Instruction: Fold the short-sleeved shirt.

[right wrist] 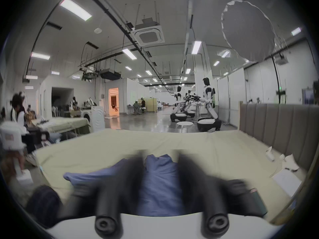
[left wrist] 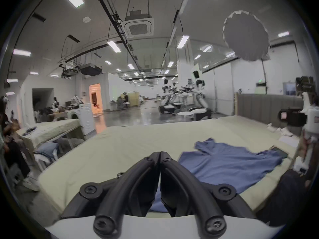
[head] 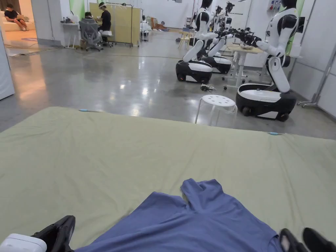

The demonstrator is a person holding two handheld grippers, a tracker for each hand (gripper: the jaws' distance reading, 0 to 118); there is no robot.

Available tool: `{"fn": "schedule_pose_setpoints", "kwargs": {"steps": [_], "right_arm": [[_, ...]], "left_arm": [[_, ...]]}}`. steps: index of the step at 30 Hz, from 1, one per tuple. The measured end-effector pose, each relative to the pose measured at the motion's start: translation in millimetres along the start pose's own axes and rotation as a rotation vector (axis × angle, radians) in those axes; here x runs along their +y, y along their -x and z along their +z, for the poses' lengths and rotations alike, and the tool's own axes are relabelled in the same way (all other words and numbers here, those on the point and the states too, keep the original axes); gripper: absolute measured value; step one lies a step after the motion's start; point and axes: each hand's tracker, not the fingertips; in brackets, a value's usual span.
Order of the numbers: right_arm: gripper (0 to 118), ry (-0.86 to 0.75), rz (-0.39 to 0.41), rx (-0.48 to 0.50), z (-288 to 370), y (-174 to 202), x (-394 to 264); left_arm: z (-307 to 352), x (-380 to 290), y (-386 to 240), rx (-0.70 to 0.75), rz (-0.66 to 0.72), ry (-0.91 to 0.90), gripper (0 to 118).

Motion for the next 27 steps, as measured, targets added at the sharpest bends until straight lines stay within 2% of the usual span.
{"fn": "schedule_pose_setpoints", "kwargs": {"steps": [1, 2, 3, 4, 7, 9, 11, 12, 13, 14, 16, 17, 22, 27], "right_arm": [[1, 0.008, 0.078, -0.077, -2, 5, 0], [1, -0.012, 0.101, -0.095, -3, 5, -2], [1, -0.003, 0.072, -0.028, -5, 1, 0], [1, 0.011, 0.051, -0.011, -7, 1, 2], [1, 0.009, 0.054, -0.022, -13, 3, 6], [1, 0.018, 0.054, -0.014, -18, 5, 5], [1, 0.034, 0.046, -0.002, -22, 6, 3], [1, 0.049, 0.039, 0.012, -24, 7, 0], [1, 0.065, 0.032, 0.02, -27, 8, -2], [1, 0.073, 0.031, 0.019, -29, 10, -5], [1, 0.1, 0.033, 0.021, -34, 13, -13], [1, 0.116, 0.03, 0.024, -37, 14, -16], [1, 0.159, 0.028, 0.037, -47, 24, -22], [1, 0.195, 0.032, 0.041, -55, 31, -22]], "left_arm": [[2, 0, 8, 0.025, 0.002, -0.017, 3], [3, 2, 19, -0.041, 0.012, -0.001, 3], [4, 4, 26, -0.031, 0.023, 0.004, 3], [4, 6, 33, -0.012, 0.022, 0.012, 3], [-9, 7, 52, 0.027, -0.005, 0.123, 3], [-28, 1, 71, -0.031, 0.05, 0.29, 3], [-44, -14, 104, -0.083, 0.166, 0.477, 4], [-50, -24, 117, -0.082, 0.196, 0.535, 7], [-58, -35, 115, -0.067, 0.183, 0.561, 24], [-62, -45, 122, -0.051, 0.156, 0.586, 55], [-73, -61, 132, -0.038, 0.137, 0.63, 73], [-77, -68, 130, -0.031, 0.141, 0.619, 77], [-116, -94, 124, -0.007, 0.189, 0.67, 77], [-165, -123, 106, -0.069, 0.125, 0.727, 77]]}}
